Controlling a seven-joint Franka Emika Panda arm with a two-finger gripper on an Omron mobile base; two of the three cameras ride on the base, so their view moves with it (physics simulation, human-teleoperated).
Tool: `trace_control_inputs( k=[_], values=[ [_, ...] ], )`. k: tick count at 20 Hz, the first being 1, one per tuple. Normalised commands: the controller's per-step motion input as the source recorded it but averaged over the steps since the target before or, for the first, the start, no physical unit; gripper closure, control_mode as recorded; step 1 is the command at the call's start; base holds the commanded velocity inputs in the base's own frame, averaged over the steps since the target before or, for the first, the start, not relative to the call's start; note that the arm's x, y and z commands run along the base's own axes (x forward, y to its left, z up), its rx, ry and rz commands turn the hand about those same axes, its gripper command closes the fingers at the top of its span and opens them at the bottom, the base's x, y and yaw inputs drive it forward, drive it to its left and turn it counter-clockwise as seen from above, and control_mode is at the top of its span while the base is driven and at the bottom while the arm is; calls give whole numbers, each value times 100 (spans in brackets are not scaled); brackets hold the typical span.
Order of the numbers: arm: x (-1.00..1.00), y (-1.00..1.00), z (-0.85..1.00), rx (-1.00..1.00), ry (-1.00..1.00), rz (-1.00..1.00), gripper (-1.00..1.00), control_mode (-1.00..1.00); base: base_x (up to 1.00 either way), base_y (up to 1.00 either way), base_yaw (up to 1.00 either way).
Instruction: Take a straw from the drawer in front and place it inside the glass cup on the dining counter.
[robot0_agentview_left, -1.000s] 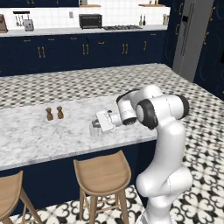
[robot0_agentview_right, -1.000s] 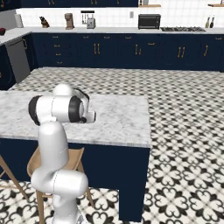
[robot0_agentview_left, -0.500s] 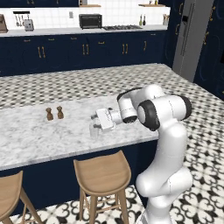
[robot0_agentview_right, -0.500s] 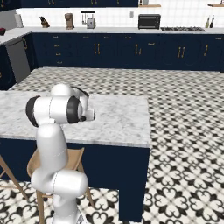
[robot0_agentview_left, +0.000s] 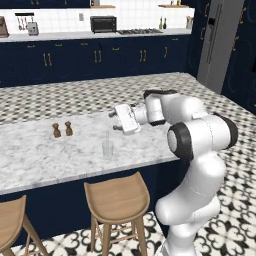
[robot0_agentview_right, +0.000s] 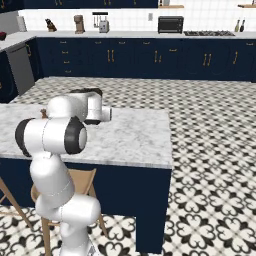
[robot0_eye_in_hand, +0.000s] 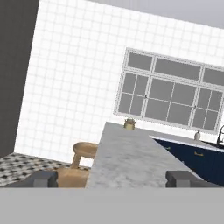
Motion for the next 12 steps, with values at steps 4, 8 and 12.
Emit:
trace_control_inputs(
  k=[4,8,12],
  values=[
    [-67,-8,80,-11,-26,0,-100,-100,0,0,0],
    [-99,0,25,-28,-34,0,-100,-100,0,0,0],
    [-100,2,0,-38,-35,0,-100,-100,0,0,0]
  ],
)
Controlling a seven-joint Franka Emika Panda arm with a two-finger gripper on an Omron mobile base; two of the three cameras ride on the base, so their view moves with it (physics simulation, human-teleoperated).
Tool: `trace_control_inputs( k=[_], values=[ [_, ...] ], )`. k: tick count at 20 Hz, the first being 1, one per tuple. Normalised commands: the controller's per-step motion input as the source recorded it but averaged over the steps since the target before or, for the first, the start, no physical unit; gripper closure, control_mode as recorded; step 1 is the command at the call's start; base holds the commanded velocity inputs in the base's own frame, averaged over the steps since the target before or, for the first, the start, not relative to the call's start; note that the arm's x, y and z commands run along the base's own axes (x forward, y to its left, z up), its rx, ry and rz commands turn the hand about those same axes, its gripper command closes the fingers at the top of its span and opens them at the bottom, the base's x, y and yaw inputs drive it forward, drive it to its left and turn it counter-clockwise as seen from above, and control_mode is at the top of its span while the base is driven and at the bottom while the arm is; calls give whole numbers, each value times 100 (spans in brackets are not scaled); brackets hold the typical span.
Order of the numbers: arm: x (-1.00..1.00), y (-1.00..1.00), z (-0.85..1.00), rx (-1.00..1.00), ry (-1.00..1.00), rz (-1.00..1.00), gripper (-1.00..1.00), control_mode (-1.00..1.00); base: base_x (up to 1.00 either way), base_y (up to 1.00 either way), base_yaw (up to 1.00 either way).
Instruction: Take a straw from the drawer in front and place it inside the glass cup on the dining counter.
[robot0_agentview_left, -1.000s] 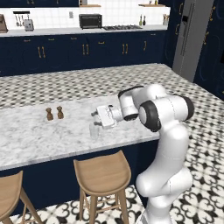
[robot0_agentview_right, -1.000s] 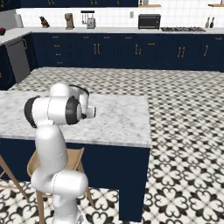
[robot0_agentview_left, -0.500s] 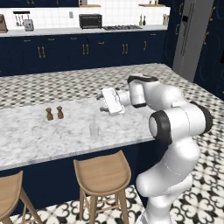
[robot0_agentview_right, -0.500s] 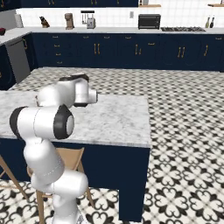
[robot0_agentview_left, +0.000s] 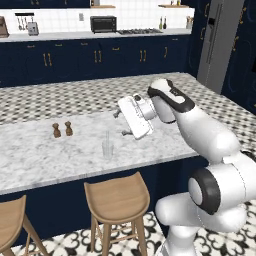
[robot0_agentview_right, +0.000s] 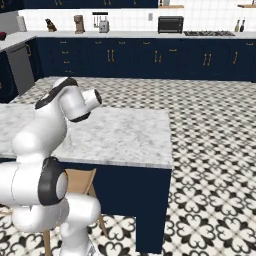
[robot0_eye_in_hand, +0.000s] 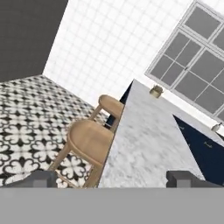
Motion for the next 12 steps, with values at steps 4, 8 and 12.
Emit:
trace_control_inputs(
  k=[4,8,12],
  values=[
    [-95,7,0,-43,-20,0,-100,-100,0,0,0],
    [-62,24,-14,-44,-5,0,-100,-100,0,0,0],
    [-45,42,-34,-43,0,0,-100,-100,0,0,0]
  ],
)
